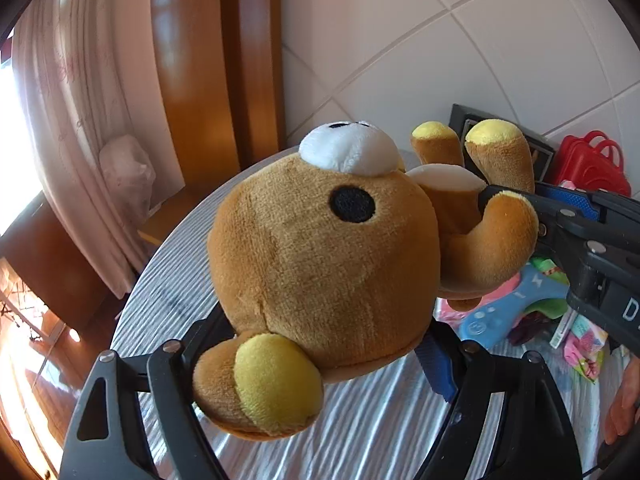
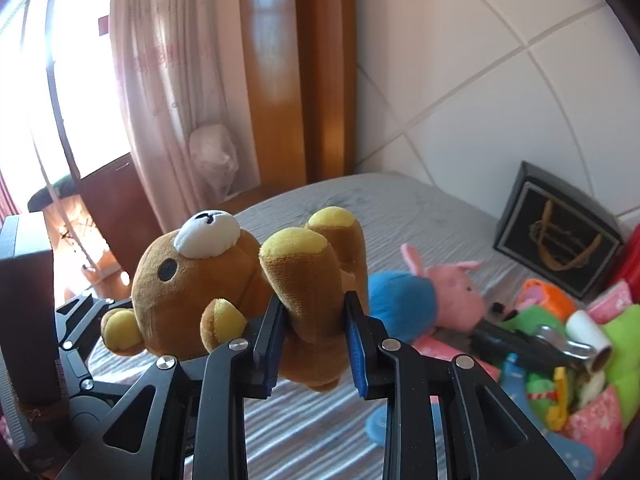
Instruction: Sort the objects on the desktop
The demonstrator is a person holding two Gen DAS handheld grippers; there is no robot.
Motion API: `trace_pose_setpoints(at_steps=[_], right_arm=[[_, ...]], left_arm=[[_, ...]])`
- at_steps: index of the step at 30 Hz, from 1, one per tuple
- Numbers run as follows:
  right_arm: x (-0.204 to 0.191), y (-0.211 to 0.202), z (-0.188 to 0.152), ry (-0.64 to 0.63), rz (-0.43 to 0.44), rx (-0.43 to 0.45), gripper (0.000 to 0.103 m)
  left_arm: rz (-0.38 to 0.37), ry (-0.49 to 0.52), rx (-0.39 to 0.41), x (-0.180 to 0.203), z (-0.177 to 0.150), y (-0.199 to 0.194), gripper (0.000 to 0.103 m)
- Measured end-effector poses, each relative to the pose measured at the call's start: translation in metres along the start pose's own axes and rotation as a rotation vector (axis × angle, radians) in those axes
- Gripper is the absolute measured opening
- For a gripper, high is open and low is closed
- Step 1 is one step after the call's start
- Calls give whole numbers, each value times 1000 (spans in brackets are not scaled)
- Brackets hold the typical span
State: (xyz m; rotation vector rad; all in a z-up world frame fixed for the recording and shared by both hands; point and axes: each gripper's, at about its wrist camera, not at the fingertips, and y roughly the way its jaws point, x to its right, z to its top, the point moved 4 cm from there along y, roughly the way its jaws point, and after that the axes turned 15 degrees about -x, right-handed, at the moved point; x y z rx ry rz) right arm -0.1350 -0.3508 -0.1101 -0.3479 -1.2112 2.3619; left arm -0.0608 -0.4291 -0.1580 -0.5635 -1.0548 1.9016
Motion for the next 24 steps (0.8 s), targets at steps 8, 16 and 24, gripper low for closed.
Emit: trace_pose_setpoints(at_steps=[8, 16, 24], right_arm=[[63, -140, -39, 129, -258, 156, 20], [144, -255, -121, 339, -484, 200, 13], [223, -250, -234, 624, -371, 31, 23]], left_arm=[[-194, 185, 164, 119, 23, -72, 82], [-365, 383, 177, 283, 22, -130, 66], [-331, 437, -148, 313, -54, -43, 68]])
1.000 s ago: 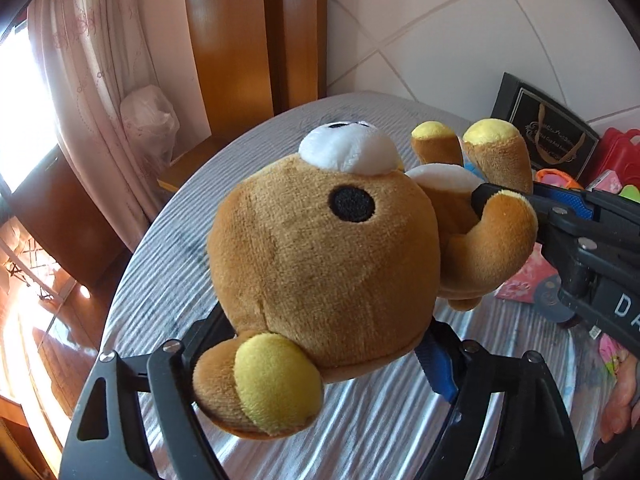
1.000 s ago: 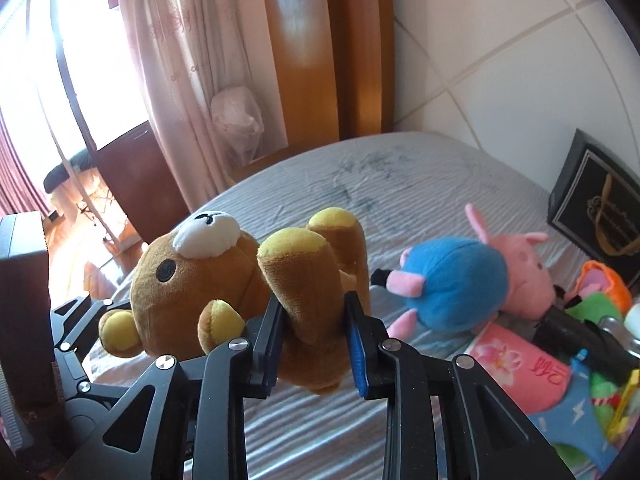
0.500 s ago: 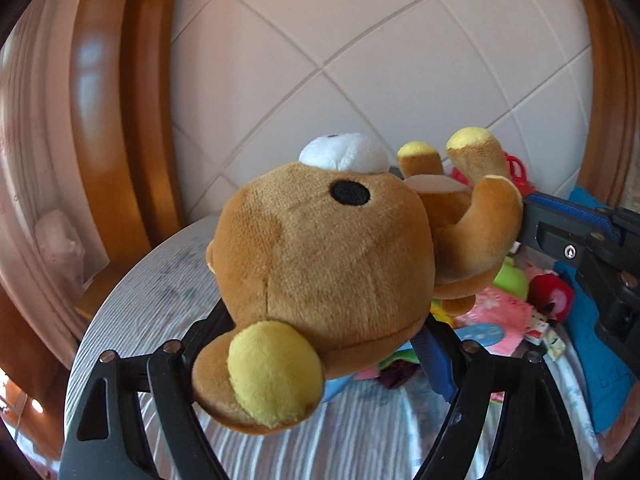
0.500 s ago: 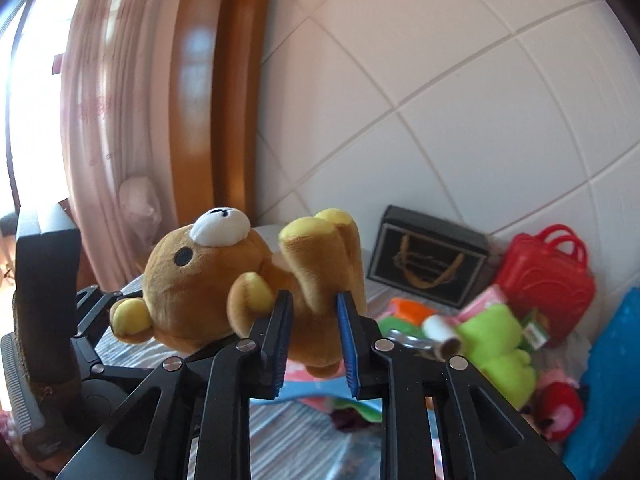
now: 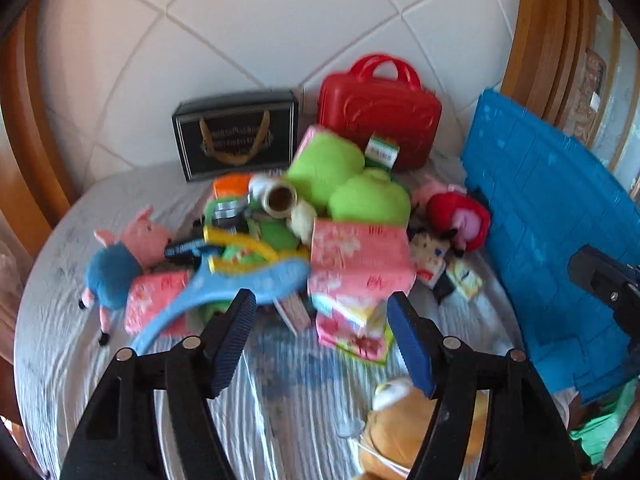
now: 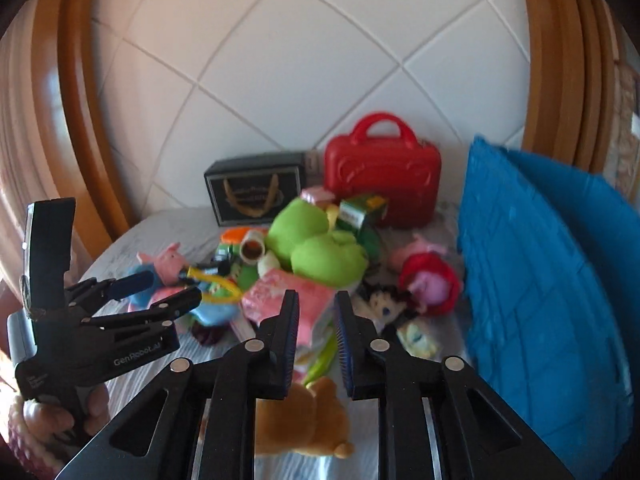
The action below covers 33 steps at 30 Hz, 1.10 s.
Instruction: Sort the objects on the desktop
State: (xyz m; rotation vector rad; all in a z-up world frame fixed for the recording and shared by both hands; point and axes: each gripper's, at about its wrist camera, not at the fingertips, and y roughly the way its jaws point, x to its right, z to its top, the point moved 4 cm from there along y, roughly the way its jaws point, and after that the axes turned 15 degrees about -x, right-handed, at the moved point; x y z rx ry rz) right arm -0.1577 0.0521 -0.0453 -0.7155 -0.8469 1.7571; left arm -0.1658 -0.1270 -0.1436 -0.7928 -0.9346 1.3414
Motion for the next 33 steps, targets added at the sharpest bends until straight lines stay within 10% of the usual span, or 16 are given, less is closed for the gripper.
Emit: trace_pose_setpoints(at_steps=[5, 12, 25, 33], right_arm=[[16, 87, -88, 35, 63, -242, 28], [-3, 152, -149, -1, 161, -249, 31], [32, 80, -174, -31, 47, -209, 55], [68, 43, -210, -219, 88, -204, 80]], left_arm=[[23, -73, -132, -14, -58, 49, 68], [95, -171, -204, -29, -102, 71, 68], [-10, -115, -195, 59, -174, 18, 75], [61, -313, -151, 119, -237, -4, 76]])
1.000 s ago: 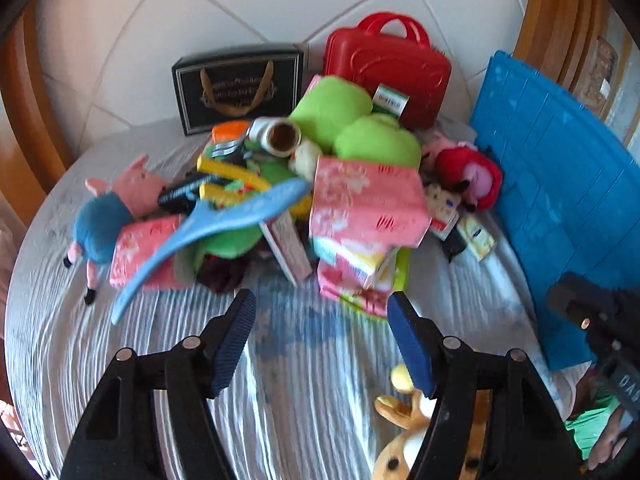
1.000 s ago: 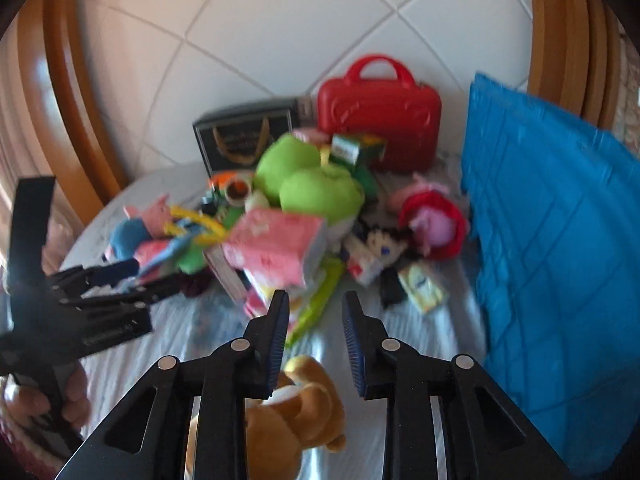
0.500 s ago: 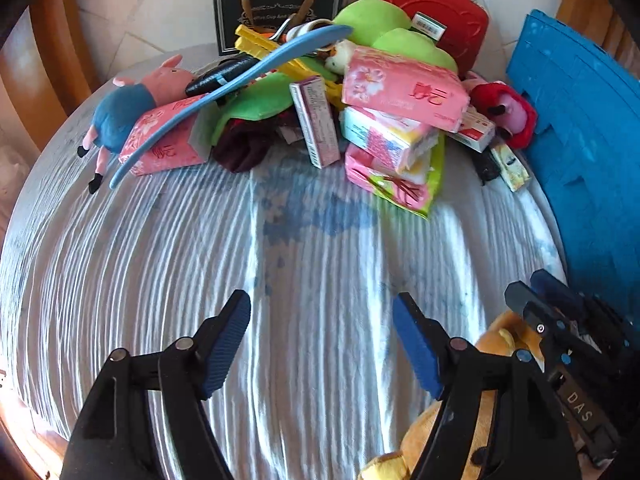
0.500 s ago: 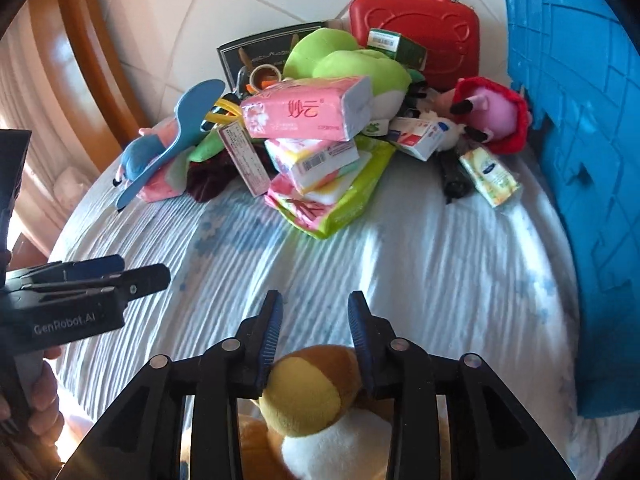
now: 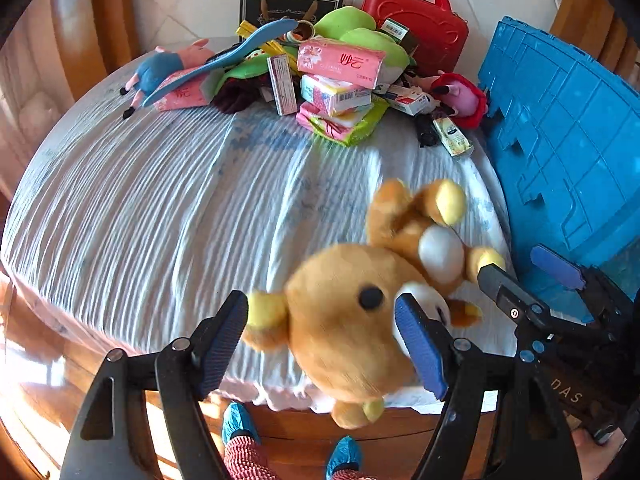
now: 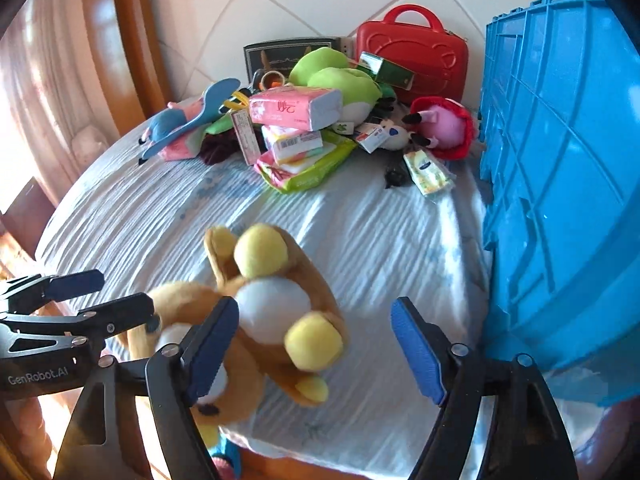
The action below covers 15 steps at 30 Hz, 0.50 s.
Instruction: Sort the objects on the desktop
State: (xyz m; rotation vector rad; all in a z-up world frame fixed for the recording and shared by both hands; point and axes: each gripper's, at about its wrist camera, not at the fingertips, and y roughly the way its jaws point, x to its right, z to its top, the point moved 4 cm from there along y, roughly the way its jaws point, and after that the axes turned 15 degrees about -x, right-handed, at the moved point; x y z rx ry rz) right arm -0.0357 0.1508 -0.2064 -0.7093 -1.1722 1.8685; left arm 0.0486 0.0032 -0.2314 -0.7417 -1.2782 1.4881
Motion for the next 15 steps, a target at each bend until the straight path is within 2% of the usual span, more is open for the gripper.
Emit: trace_pose_setpoints(at_steps=[4, 7, 10, 15], right_arm=[[8, -1, -24, -76, 43, -36, 80], [17, 2, -33, -70, 86, -63, 80], [22, 7, -34, -69, 123, -82, 80], [15, 15, -27, -92, 161, -91, 81]], left_arm=[[43, -57, -42, 12, -34, 14, 77], [57, -76, -84, 18, -42, 35, 77], [121, -70, -93, 18, -36, 58, 77], [204, -83, -78, -11, -10, 73, 78]])
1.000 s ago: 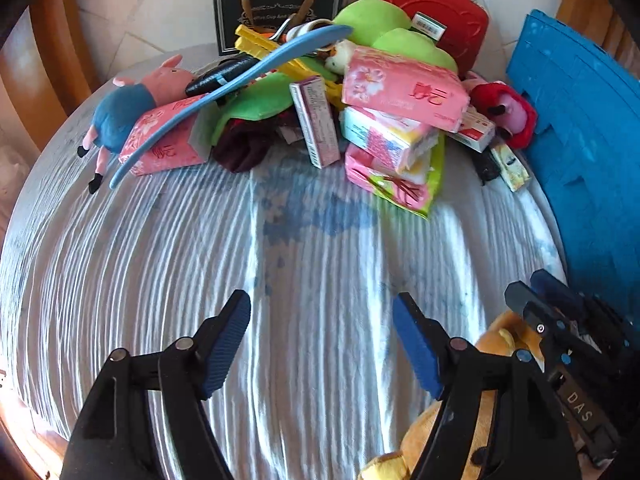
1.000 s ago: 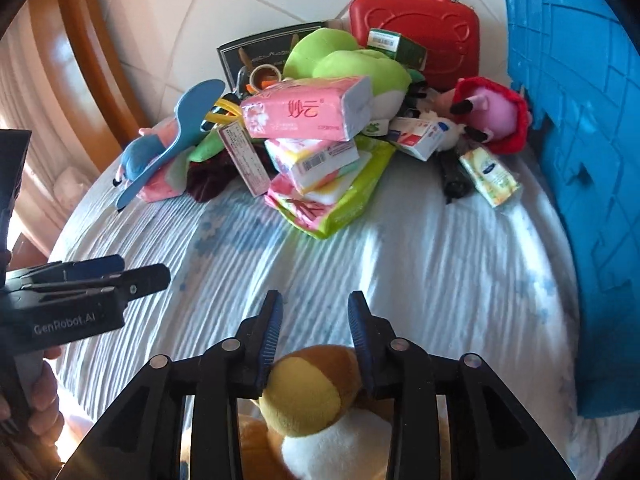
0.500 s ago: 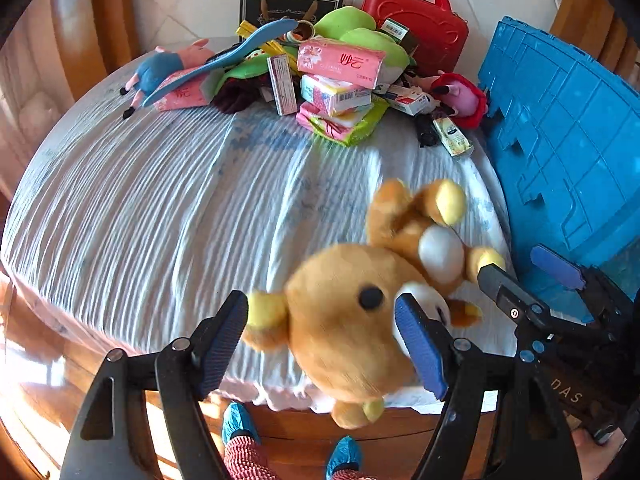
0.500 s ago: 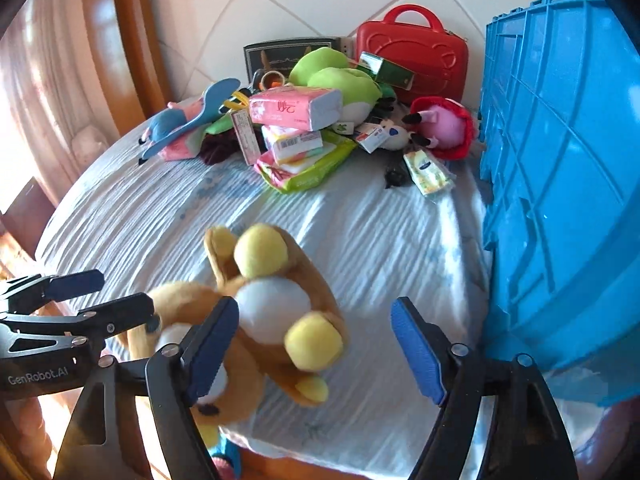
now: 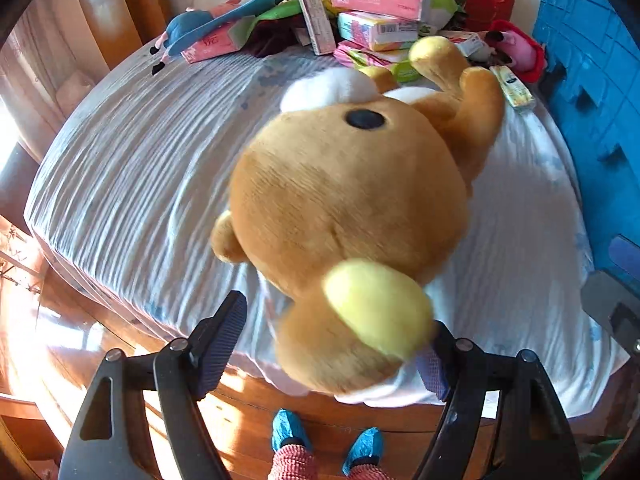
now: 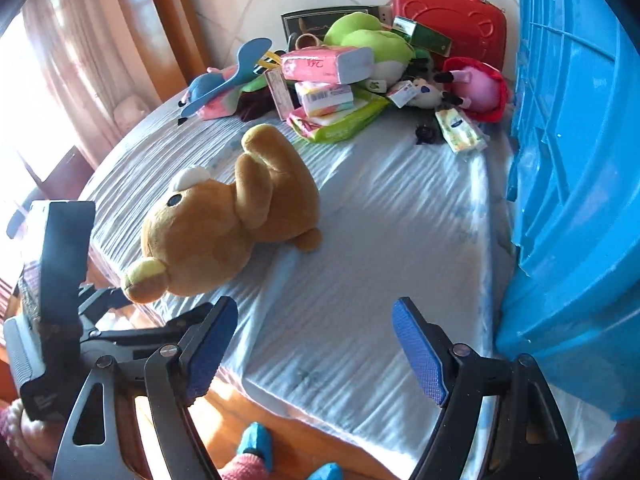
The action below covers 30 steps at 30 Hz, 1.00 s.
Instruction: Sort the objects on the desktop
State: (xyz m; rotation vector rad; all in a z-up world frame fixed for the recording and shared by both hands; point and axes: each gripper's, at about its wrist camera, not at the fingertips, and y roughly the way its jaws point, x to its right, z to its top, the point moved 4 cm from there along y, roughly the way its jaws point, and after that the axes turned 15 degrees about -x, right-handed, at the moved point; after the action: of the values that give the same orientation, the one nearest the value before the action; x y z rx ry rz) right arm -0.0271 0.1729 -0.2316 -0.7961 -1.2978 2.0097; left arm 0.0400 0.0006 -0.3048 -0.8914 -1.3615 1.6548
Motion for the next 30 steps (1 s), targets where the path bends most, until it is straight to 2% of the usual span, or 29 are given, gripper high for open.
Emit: trace_pose_setpoints(at_steps=[2, 4, 6, 8, 10, 13, 17, 19, 22, 23, 27, 30], right_arm=[[-4, 3, 7, -5, 8, 0, 83], [-9, 9, 16, -1, 39, -13, 84], [-16, 13, 26, -1, 18, -8, 84], [-24, 14, 37, 14, 25, 2, 87], [-32, 16, 48, 26, 33, 11, 92], [-43, 23, 65, 19, 23, 13, 92], [-48, 37, 82, 36, 41, -2, 92], [-51, 41, 89, 28, 41, -9, 91], [-54, 49, 102, 18, 22, -18, 85], [-54, 51, 107, 24, 15, -22, 85], [-56, 59, 126, 52, 7, -27, 85], [-63, 61, 141, 55, 4, -20, 85]], left_arm=[[22, 23, 5, -12, 13, 4, 79], [107, 42, 31, -28, 28, 6, 81], [138, 55, 38, -45, 43, 10, 81], [102, 59, 28, -61, 56, 10, 81], [30, 76, 35, -70, 61, 2, 81], [-80, 102, 69, -72, 61, -18, 81], [-50, 106, 116, -71, 76, -27, 83], [-43, 89, 115, -76, 94, -21, 85], [31, 28, 173, -97, 129, -20, 86], [34, 13, 176, -107, 141, -22, 86], [-59, -20, 154, -135, 179, -28, 86], [-137, -4, 124, -138, 170, -29, 86]])
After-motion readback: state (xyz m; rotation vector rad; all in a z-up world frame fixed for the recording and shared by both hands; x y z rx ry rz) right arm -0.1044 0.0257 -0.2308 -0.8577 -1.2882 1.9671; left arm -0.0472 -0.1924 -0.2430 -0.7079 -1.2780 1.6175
